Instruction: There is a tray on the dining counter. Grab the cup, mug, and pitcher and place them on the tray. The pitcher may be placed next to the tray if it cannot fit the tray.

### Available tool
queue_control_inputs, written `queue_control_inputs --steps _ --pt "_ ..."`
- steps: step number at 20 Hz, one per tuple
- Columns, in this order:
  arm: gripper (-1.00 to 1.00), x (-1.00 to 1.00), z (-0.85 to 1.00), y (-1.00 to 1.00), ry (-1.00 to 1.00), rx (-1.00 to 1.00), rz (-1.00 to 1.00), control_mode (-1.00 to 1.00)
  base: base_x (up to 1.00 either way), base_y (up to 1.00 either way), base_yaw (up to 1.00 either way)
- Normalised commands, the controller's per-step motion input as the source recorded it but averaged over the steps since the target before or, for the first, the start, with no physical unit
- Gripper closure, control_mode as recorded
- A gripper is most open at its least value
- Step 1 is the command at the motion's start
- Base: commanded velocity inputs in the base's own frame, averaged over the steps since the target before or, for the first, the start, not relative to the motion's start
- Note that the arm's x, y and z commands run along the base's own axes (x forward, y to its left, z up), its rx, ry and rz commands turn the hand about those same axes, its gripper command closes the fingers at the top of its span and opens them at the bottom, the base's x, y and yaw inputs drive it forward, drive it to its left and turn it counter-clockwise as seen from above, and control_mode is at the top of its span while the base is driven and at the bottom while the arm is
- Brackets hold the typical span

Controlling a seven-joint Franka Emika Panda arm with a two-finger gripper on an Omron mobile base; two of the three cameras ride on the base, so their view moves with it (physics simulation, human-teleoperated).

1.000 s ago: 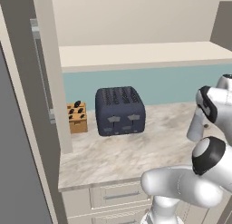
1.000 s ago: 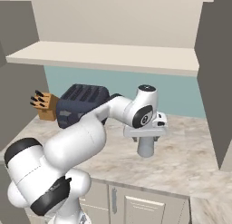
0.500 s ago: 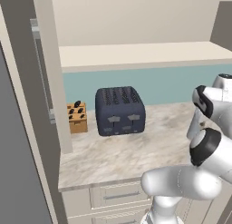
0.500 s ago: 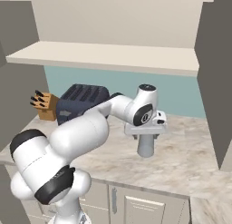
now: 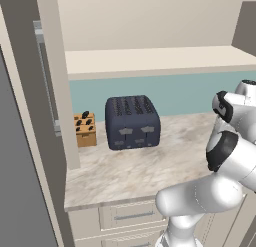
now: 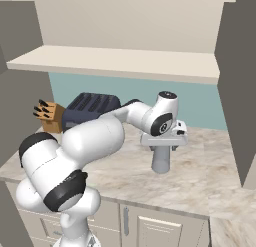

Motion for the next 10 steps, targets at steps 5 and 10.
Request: queue_control_inputs --steps 5,10 --pt "-1.0 0.11 -0.02 -0.09 0.0 0.02 0.01 -1.0 0.0 0.0 0.0" --pt "-1.0 0.01 -0.05 -0.01 0.0 0.0 0.01 -1.0 0.0 0.0 0.0"
